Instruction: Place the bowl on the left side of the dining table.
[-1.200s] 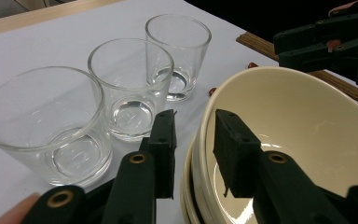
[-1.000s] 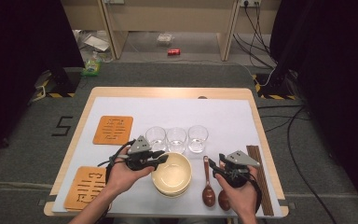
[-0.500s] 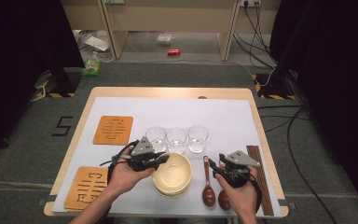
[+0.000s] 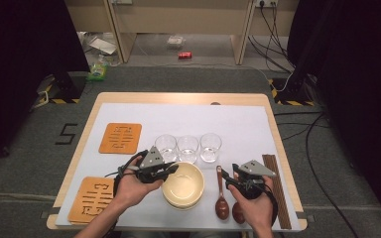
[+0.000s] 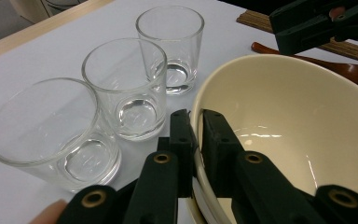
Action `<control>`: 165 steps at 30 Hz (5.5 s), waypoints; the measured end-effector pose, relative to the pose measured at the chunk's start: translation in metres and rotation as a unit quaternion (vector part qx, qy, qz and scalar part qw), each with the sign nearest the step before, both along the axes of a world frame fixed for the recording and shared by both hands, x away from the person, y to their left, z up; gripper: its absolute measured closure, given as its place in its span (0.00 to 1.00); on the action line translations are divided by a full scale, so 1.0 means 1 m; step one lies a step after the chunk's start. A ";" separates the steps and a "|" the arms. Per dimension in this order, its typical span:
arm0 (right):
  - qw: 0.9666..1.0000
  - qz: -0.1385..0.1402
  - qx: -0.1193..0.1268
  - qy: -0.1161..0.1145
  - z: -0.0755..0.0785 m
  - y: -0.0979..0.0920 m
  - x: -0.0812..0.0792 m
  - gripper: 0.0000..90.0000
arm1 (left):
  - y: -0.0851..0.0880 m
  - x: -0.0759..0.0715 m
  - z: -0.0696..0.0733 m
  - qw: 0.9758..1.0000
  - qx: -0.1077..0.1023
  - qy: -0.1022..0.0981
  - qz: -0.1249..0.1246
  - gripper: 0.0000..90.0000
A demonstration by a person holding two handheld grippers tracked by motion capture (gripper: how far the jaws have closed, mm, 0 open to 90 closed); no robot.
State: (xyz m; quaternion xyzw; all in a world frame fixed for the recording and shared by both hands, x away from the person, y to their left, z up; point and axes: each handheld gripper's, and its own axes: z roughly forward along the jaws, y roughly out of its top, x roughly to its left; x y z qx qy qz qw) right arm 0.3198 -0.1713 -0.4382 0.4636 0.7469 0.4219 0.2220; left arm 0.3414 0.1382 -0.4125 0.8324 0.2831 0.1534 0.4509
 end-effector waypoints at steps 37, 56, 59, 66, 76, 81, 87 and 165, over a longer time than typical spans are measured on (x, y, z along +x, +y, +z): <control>1.000 -0.003 0.001 0.000 -0.001 -0.003 0.000 0.58 | 0.005 -0.016 0.031 0.996 -0.020 -0.092 0.000 0.91; 1.000 -0.003 0.002 0.001 -0.001 -0.002 0.000 0.58 | 0.018 -0.013 0.044 0.994 -0.026 -0.105 0.016 0.92; 1.000 -0.003 0.002 0.001 -0.001 -0.002 0.000 0.58 | 0.021 -0.012 0.046 0.994 -0.028 -0.107 0.021 0.92; 1.000 -0.003 0.002 0.001 -0.002 -0.002 0.001 0.58 | 0.028 -0.009 0.049 0.993 -0.024 -0.110 0.033 0.92; 1.000 -0.004 0.002 0.001 -0.001 -0.003 0.001 0.58 | 0.036 -0.006 0.053 0.992 -0.026 -0.113 0.043 0.92; 1.000 -0.004 0.002 0.000 -0.001 -0.003 0.001 0.58 | 0.042 -0.004 0.053 0.992 -0.028 -0.113 0.051 0.92; 1.000 -0.005 0.002 0.000 -0.001 -0.003 0.001 0.58 | 0.051 0.000 0.055 0.991 -0.024 -0.116 0.066 0.92; 1.000 -0.008 0.004 -0.001 -0.002 -0.002 0.002 0.58 | 0.130 0.041 0.053 0.976 -0.030 -0.114 0.185 0.92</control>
